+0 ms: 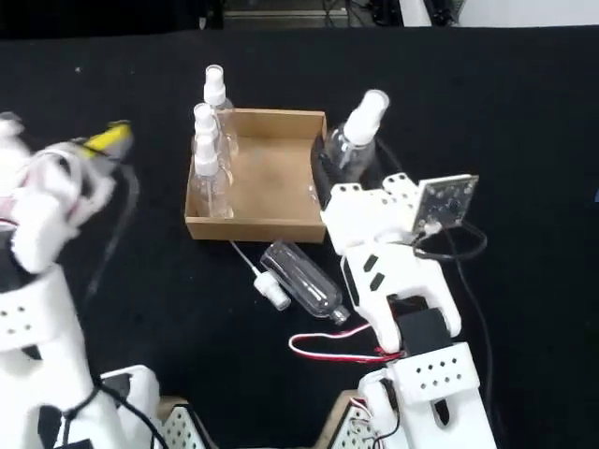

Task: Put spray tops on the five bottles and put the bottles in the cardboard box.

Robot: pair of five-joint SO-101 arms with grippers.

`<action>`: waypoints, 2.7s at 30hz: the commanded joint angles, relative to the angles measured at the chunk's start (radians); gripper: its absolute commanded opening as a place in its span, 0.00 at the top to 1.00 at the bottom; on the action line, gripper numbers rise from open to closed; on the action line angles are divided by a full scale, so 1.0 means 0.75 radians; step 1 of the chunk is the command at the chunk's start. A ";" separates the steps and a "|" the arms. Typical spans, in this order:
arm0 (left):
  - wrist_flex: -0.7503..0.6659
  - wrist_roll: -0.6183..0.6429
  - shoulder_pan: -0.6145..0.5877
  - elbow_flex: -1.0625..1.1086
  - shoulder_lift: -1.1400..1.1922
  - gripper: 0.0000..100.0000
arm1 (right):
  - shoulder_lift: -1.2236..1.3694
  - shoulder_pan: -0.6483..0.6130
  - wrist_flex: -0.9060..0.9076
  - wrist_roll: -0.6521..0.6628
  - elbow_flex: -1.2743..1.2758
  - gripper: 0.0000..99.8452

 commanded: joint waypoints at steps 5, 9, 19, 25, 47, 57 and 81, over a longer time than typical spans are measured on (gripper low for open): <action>-0.583 0.010 -0.130 0.725 -0.023 0.66 | 0.101 0.027 -0.327 -0.010 -0.038 0.97; -0.962 0.012 -0.130 1.057 -0.025 0.66 | 0.351 0.033 -0.454 -0.008 -0.103 0.97; -1.219 0.014 -0.130 1.357 -0.010 0.66 | 0.952 0.039 -0.513 -0.008 -0.351 0.97; -1.219 0.014 -0.130 1.374 -0.010 0.66 | 1.265 0.061 -0.935 -0.008 -0.375 0.97; -1.410 0.012 -0.130 1.482 -0.010 0.66 | 1.951 0.084 -1.227 -0.016 -0.774 0.97; -1.410 0.012 -0.130 1.482 -0.010 0.66 | 2.100 0.104 -1.408 -0.008 -0.815 0.97; -1.408 0.010 -0.128 1.484 -0.010 0.66 | 2.397 0.059 -1.430 0.137 -0.920 0.97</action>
